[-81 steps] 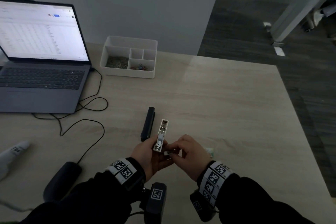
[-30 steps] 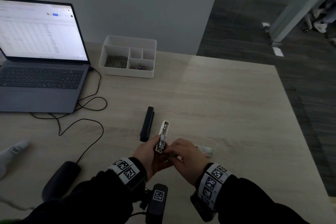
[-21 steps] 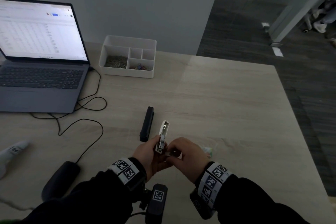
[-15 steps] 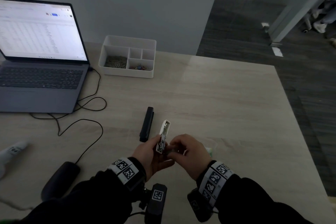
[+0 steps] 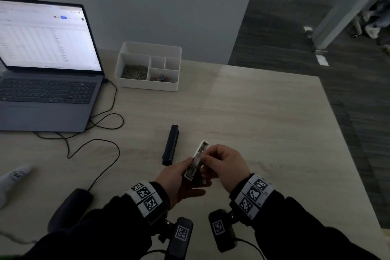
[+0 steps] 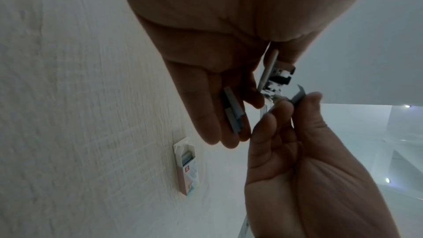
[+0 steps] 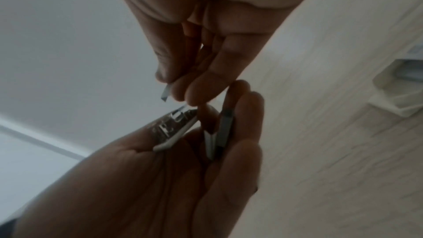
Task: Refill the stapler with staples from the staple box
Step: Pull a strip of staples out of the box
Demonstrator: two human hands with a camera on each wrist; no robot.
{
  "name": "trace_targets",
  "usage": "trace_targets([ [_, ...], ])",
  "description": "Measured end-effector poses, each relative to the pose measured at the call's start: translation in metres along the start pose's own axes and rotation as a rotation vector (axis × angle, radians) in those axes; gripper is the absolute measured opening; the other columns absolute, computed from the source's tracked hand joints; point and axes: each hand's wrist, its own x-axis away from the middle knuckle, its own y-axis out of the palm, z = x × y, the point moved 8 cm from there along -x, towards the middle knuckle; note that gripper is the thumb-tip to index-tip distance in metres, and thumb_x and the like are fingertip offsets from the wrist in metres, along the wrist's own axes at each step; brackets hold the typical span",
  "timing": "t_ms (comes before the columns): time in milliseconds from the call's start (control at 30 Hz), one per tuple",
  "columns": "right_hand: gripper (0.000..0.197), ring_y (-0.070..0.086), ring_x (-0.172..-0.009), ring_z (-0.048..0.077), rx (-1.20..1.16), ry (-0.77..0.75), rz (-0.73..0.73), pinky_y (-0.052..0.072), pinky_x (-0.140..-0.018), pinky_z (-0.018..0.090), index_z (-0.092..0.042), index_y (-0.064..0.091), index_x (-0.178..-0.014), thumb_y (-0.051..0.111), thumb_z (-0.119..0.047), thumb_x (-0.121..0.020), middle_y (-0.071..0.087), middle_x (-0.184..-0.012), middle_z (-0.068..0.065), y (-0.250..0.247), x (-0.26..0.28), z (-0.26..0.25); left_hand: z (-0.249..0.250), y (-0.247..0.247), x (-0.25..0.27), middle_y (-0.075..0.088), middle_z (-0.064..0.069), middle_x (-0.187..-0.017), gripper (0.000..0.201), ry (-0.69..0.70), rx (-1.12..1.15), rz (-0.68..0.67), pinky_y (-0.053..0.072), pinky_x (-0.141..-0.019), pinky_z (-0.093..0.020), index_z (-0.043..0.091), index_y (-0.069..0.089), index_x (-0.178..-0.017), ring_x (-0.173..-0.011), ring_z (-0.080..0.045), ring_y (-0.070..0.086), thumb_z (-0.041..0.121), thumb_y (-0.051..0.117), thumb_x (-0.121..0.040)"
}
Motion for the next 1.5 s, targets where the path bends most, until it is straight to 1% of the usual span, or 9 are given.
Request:
trace_targets([
  [167, 0.016, 0.059, -0.054, 0.010, 0.309, -0.087, 0.044, 0.050, -0.053, 0.026, -0.025, 0.067, -0.072, 0.066, -0.018, -0.087, 0.063, -0.063, -0.004, -0.002, 0.000, -0.007, 0.001, 0.002, 0.001, 0.073, -0.024, -0.103, 0.048, 0.004, 0.007, -0.004, 0.056, -0.085, -0.046, 0.000, 0.064, -0.120, -0.089, -0.034, 0.072, 0.037, 0.040, -0.102],
  [733, 0.017, 0.050, -0.056, 0.005, 0.382, -0.118, 0.073, 0.044, -0.058, 0.024, -0.024, 0.066, -0.070, 0.066, -0.025, -0.086, 0.056, -0.061, -0.009, -0.003, -0.002, -0.006, -0.002, 0.004, -0.002, 0.075, -0.018, -0.091, 0.042, 0.010, -0.011, -0.032, 0.054, -0.087, -0.046, 0.005, 0.067, -0.107, -0.089, -0.033, 0.070, 0.037, 0.042, -0.101],
  [900, 0.012, 0.058, -0.059, 0.002, 0.384, -0.129, 0.054, 0.048, -0.059, 0.021, -0.023, 0.071, -0.074, 0.068, -0.026, -0.085, 0.065, -0.065, -0.008, -0.001, 0.000, -0.005, -0.002, 0.006, -0.002, 0.074, -0.020, -0.101, 0.043, 0.014, -0.021, -0.031, 0.056, -0.084, -0.045, 0.006, 0.068, -0.114, -0.091, -0.033, 0.071, 0.037, 0.042, -0.101],
  [1033, 0.010, 0.067, -0.070, 0.008, 0.435, -0.214, -0.005, 0.058, -0.067, 0.032, -0.025, 0.076, -0.080, 0.068, -0.028, -0.085, 0.073, -0.075, -0.005, 0.005, 0.004, -0.005, 0.000, 0.005, -0.002, 0.073, -0.022, -0.109, 0.044, 0.027, -0.005, -0.022, 0.058, -0.079, -0.043, 0.005, 0.070, -0.113, -0.093, -0.034, 0.072, 0.037, 0.042, -0.101],
  [1133, 0.009, 0.064, -0.069, 0.008, 0.472, -0.298, -0.009, 0.055, -0.065, 0.029, -0.027, 0.076, -0.082, 0.067, -0.029, -0.086, 0.069, -0.074, -0.007, 0.005, 0.009, -0.010, 0.001, 0.002, -0.001, 0.074, -0.022, -0.109, 0.047, 0.029, -0.002, -0.025, 0.058, -0.080, -0.043, 0.002, 0.069, -0.115, -0.097, -0.036, 0.072, 0.038, 0.042, -0.101],
  [1200, 0.009, 0.058, -0.061, 0.004, 0.399, -0.254, 0.070, 0.049, -0.057, 0.020, -0.029, 0.073, -0.084, 0.065, -0.028, -0.087, 0.065, -0.069, -0.010, -0.006, 0.007, -0.009, 0.001, 0.002, -0.002, 0.075, -0.021, -0.104, 0.050, 0.024, -0.010, -0.032, 0.057, -0.081, -0.043, -0.002, 0.068, -0.109, -0.096, -0.035, 0.072, 0.039, 0.040, -0.101],
  [1300, 0.009, 0.054, -0.055, 0.007, 0.237, -0.103, 0.182, 0.046, -0.053, 0.027, -0.035, 0.065, -0.097, 0.058, -0.035, -0.091, 0.062, -0.076, -0.008, -0.021, -0.001, -0.002, 0.000, 0.006, 0.000, 0.076, -0.019, -0.096, 0.048, 0.014, -0.017, -0.053, 0.055, -0.081, -0.042, 0.001, 0.066, -0.093, -0.088, -0.031, 0.073, 0.040, 0.038, -0.101],
  [1400, 0.021, 0.061, -0.064, 0.010, 0.169, 0.005, 0.140, 0.052, -0.053, 0.029, -0.034, 0.061, -0.114, 0.050, -0.038, -0.096, 0.065, -0.092, -0.006, -0.017, -0.005, -0.001, 0.000, 0.010, 0.002, 0.075, -0.020, -0.094, 0.047, 0.004, -0.019, -0.076, 0.056, -0.081, -0.043, 0.002, 0.067, -0.091, -0.086, -0.031, 0.072, 0.039, 0.039, -0.101],
  [1500, 0.017, 0.062, -0.066, 0.011, 0.145, -0.032, 0.123, 0.053, -0.053, 0.032, -0.034, 0.066, -0.105, 0.050, -0.032, -0.097, 0.065, -0.084, -0.008, -0.013, -0.002, -0.008, 0.000, 0.011, 0.003, 0.074, -0.021, -0.092, 0.048, 0.000, -0.028, -0.080, 0.056, -0.081, -0.044, 0.002, 0.067, -0.089, -0.086, -0.032, 0.071, 0.038, 0.038, -0.102],
])
